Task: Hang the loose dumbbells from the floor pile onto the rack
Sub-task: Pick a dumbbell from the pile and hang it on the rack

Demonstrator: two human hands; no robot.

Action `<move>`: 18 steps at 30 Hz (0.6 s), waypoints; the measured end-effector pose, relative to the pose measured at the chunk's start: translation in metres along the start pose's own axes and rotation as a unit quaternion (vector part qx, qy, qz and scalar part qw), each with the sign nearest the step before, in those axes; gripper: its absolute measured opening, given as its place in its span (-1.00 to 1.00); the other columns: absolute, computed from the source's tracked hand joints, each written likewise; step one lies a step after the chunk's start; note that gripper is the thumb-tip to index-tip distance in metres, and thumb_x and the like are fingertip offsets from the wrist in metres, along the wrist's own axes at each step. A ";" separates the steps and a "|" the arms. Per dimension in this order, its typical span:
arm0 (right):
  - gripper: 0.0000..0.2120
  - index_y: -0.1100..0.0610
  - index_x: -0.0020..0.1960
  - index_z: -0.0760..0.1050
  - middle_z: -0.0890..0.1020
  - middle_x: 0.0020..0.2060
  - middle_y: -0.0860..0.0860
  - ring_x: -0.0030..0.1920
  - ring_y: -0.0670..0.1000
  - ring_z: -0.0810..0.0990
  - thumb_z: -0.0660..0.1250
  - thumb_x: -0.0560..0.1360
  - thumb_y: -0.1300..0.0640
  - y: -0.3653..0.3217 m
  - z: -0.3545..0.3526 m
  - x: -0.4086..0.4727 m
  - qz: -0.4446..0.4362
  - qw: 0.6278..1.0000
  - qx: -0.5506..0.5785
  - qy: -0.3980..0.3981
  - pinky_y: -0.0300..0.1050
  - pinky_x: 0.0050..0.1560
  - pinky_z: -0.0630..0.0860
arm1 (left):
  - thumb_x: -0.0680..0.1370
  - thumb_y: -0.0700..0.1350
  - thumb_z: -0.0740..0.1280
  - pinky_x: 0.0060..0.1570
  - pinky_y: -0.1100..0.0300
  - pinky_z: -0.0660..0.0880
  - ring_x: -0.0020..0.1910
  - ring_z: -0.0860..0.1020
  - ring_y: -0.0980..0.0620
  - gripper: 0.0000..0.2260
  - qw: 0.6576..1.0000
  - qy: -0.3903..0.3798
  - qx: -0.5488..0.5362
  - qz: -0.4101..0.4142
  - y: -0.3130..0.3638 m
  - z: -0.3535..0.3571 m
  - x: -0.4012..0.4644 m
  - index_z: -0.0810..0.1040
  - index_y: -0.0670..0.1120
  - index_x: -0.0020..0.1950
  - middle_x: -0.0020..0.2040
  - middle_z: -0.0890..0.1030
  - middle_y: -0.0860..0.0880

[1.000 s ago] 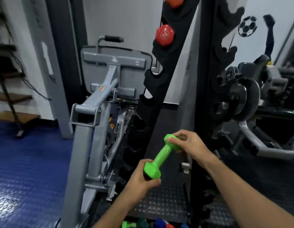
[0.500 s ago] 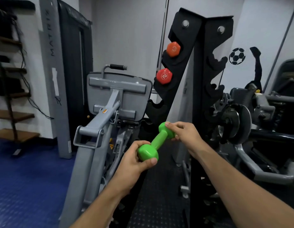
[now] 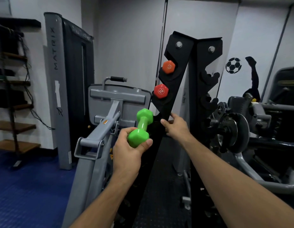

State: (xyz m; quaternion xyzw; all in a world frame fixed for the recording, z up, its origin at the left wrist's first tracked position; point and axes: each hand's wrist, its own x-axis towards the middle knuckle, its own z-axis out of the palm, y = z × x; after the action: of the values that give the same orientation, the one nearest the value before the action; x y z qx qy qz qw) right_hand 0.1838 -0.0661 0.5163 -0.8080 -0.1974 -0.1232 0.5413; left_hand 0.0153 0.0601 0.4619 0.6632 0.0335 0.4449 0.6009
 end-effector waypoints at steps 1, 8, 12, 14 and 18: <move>-0.49 -0.03 0.48 0.42 0.68 0.01 0.06 0.02 0.14 0.71 0.43 0.57 0.03 0.000 0.002 0.000 -0.003 1.000 -0.004 -0.002 0.21 0.12 0.65 | 0.34 -0.05 0.66 0.04 -0.10 0.59 -0.07 0.63 0.01 -0.58 1.000 0.011 0.009 0.002 0.004 0.002 0.006 0.56 0.13 0.09 -0.09 0.66 0.08; -0.52 -0.04 0.51 0.37 0.66 0.00 0.05 -0.02 0.06 0.64 0.36 0.62 0.11 -0.002 0.005 -0.008 -0.051 0.994 -0.095 0.011 -0.17 -0.03 0.46 | 0.36 -0.01 0.64 0.10 -0.10 0.58 -0.02 0.62 -0.02 -0.54 0.997 0.016 0.077 0.009 0.019 0.022 0.060 0.52 0.02 0.15 -0.03 0.63 0.05; -0.50 -0.07 0.53 0.36 0.69 -0.02 0.04 -0.07 0.04 0.67 0.37 0.62 0.09 0.002 0.005 -0.006 -0.058 0.994 -0.089 0.011 -0.19 -0.10 0.48 | 0.35 -0.03 0.65 0.10 -0.02 0.56 0.03 0.61 -0.06 -0.51 0.994 0.004 0.107 0.009 0.022 0.043 0.082 0.54 -0.02 0.19 0.00 0.63 0.00; -0.51 -0.07 0.52 0.35 0.70 -0.03 0.04 -0.09 0.02 0.68 0.36 0.62 0.08 0.004 0.004 -0.006 -0.060 0.995 -0.082 0.006 -0.27 -0.25 0.48 | 0.36 -0.03 0.64 0.10 -0.03 0.58 0.02 0.62 -0.04 -0.51 0.993 -0.009 0.115 0.001 0.021 0.053 0.088 0.54 -0.03 0.19 0.02 0.64 -0.02; -0.52 -0.04 0.53 0.34 0.69 -0.07 0.02 -0.18 -0.04 0.66 0.35 0.64 0.08 0.008 0.003 -0.006 -0.078 0.994 -0.083 0.001 -0.43 -0.34 0.38 | 0.39 -0.02 0.63 0.06 0.03 0.58 0.01 0.59 -0.01 -0.51 0.989 -0.018 0.148 0.001 0.020 0.065 0.091 0.51 -0.05 0.22 0.07 0.62 -0.03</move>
State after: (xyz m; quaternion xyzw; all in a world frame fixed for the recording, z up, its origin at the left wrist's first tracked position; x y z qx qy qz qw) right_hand 0.1821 -0.0667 0.5064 -0.8321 -0.2484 -0.1815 0.4614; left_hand 0.1011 0.0578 0.5360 0.7526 0.0877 0.4238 0.4963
